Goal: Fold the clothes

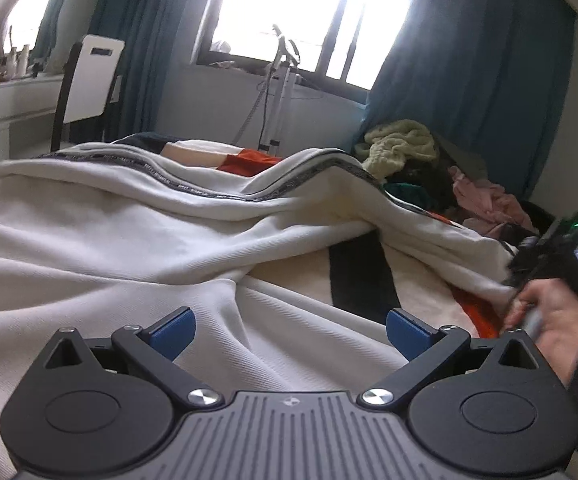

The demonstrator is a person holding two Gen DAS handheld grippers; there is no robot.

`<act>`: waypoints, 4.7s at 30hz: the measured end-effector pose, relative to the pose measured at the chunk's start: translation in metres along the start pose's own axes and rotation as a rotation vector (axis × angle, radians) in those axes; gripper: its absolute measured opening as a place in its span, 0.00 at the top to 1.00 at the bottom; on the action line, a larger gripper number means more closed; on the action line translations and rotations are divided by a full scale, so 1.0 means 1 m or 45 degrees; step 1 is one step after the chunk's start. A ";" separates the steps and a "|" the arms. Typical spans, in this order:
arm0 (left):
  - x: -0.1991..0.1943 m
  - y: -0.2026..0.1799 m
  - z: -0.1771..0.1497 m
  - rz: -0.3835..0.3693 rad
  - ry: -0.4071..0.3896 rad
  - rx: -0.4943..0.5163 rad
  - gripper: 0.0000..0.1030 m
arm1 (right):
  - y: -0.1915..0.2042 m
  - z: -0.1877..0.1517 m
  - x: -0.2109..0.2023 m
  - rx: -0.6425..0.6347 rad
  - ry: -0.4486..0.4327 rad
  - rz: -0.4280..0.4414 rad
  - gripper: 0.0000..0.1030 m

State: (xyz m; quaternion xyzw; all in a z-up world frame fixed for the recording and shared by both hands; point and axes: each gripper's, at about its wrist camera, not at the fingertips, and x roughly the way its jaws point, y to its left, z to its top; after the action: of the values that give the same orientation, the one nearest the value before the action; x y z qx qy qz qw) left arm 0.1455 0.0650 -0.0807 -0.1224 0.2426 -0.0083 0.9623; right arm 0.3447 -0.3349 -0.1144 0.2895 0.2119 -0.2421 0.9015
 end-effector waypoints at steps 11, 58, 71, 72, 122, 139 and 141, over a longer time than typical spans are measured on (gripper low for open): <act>-0.026 -0.009 0.000 0.063 -0.058 0.068 0.02 | -0.042 0.072 -0.167 -0.171 -0.387 0.191 0.92; 0.064 -0.037 0.019 0.094 -0.226 0.842 0.97 | -0.049 0.184 -0.082 -0.184 -0.484 0.253 0.93; 0.033 -0.035 0.018 0.049 -0.155 0.811 0.97 | -0.216 0.041 -0.034 0.071 0.053 -0.096 0.47; 0.032 -0.035 0.016 0.051 -0.140 0.817 0.97 | -0.222 0.043 -0.038 0.141 0.051 -0.070 0.44; 0.030 -0.053 -0.013 0.015 0.019 0.577 0.95 | -0.268 0.073 0.018 0.419 -0.037 0.042 0.92; -0.028 -0.057 0.008 -0.097 0.019 0.402 0.39 | -0.181 0.061 -0.120 -0.185 0.052 0.095 0.10; -0.041 -0.056 0.012 -0.070 0.001 0.384 0.33 | -0.168 0.053 -0.146 -0.253 0.059 0.148 0.10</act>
State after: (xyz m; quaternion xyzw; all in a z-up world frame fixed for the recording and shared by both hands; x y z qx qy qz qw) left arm 0.1174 0.0168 -0.0379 0.0168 0.2355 -0.0712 0.9691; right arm 0.1481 -0.4419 -0.0695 0.2163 0.2385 -0.1603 0.9331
